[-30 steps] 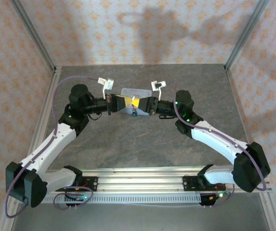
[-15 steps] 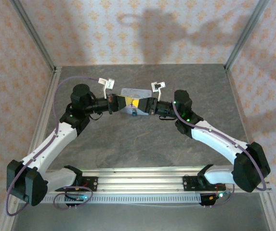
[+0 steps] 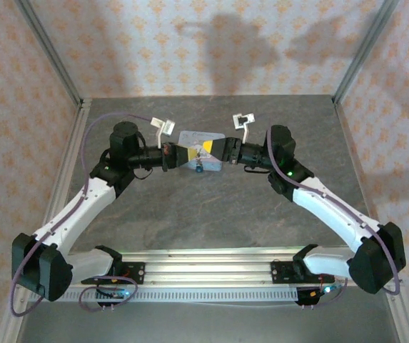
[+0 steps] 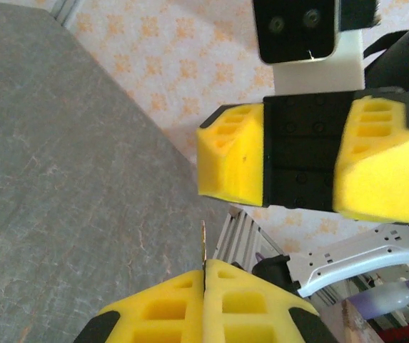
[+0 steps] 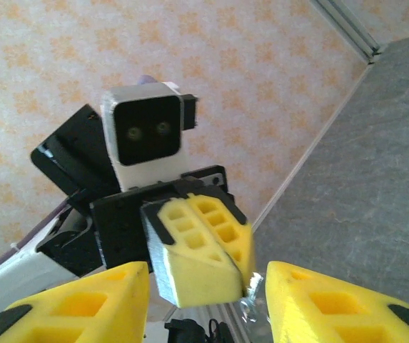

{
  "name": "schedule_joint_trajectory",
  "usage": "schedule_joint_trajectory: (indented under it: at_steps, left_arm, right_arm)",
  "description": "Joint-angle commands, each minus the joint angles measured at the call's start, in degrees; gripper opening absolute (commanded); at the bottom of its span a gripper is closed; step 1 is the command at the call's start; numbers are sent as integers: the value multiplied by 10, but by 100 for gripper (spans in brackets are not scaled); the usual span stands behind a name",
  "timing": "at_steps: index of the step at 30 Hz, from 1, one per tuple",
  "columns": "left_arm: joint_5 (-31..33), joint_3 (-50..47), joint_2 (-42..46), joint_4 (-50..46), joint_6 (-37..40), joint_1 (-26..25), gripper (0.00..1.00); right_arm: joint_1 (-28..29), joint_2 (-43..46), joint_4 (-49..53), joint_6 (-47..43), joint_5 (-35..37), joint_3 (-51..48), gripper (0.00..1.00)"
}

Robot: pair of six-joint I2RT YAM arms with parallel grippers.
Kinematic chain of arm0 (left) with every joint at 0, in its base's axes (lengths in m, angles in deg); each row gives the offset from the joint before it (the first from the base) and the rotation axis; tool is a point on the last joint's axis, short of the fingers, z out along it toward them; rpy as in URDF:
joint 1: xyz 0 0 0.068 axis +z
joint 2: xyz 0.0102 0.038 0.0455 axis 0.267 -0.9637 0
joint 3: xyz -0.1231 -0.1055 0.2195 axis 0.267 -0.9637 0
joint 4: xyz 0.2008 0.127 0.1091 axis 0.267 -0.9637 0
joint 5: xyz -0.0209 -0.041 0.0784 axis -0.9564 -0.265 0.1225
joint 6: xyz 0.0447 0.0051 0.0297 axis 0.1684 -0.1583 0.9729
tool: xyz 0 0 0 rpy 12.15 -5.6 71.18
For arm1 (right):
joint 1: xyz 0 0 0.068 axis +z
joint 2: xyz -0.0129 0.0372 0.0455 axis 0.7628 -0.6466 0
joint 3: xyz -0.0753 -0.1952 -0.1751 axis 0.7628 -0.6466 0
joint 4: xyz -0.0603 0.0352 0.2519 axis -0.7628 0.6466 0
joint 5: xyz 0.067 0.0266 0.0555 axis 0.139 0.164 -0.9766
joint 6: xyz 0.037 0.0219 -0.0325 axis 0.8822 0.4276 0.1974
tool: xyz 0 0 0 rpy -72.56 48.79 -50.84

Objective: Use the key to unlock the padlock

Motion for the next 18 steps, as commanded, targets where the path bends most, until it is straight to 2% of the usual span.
schedule_joint_trajectory:
  at_steps: [1, 10, 18]
  left_arm:
    - [-38, 28, 2, -27, 29, 3, 0]
    - [-52, 33, 6, -38, 33, 2, 0]
    - [-56, 40, 2, -38, 32, 3, 0]
  right_arm:
    - [-1, 2, 9, -9, -25, 18, 48]
    - [-1, -17, -1, 2, -55, 16, 49]
    - [6, -22, -4, 0, -70, 16, 44]
